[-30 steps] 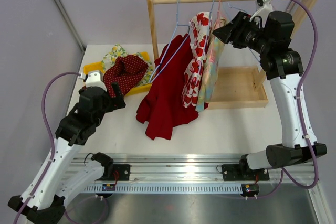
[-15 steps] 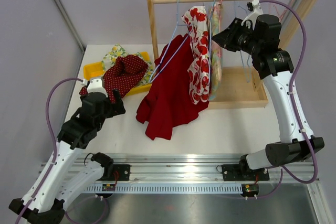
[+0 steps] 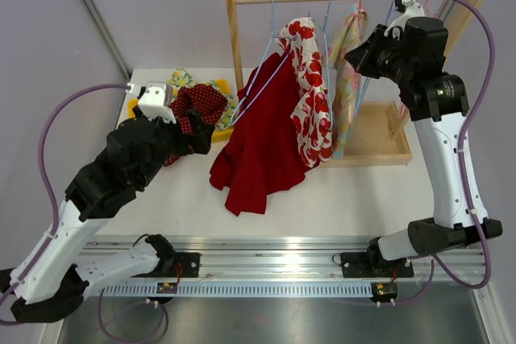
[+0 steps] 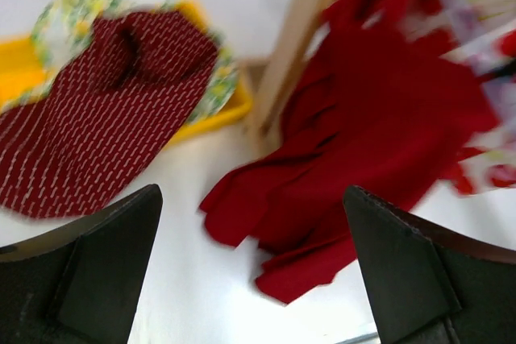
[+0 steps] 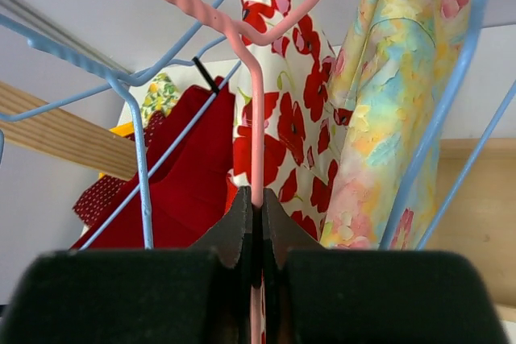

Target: Remove the skirt from the hanger

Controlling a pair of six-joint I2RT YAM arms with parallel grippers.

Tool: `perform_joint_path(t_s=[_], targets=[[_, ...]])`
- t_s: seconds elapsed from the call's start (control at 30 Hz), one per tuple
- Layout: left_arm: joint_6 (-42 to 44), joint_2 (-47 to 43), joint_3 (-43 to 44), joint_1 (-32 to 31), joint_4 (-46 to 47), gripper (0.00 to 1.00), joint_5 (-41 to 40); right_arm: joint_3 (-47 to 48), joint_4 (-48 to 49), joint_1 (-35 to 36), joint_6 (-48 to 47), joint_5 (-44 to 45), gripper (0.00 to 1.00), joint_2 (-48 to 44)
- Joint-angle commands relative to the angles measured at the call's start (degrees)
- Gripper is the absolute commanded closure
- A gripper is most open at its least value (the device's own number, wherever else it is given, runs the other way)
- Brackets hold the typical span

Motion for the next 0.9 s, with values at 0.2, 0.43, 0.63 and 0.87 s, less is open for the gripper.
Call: perform_joint_path(t_s=[0.2, 0.43, 0.63, 0.87], targets=[[10.82, 17.04, 21.28, -14.18, 10.40, 0.01, 5.60, 1.79, -3.53, 0.23, -2.49, 3.84, 1.00, -9.41], [13.73, 26.89, 26.84, -20.07, 18.56, 0.01, 20.46, -3.75, -5.38, 0.14, -1.17, -1.79, 1.00, -20.13], [13.02, 31.54, 28.77, -21.48, 22.00, 0.01, 23.89, -1.65, -8.37, 0.23, -1.17, -5.13, 1.00, -22.16], [13.72, 34.10, 30.53, -23.41, 23.15, 0.01, 26.89, -3.49, -5.22, 0.23, -1.00, -6.54, 1.00, -20.85]])
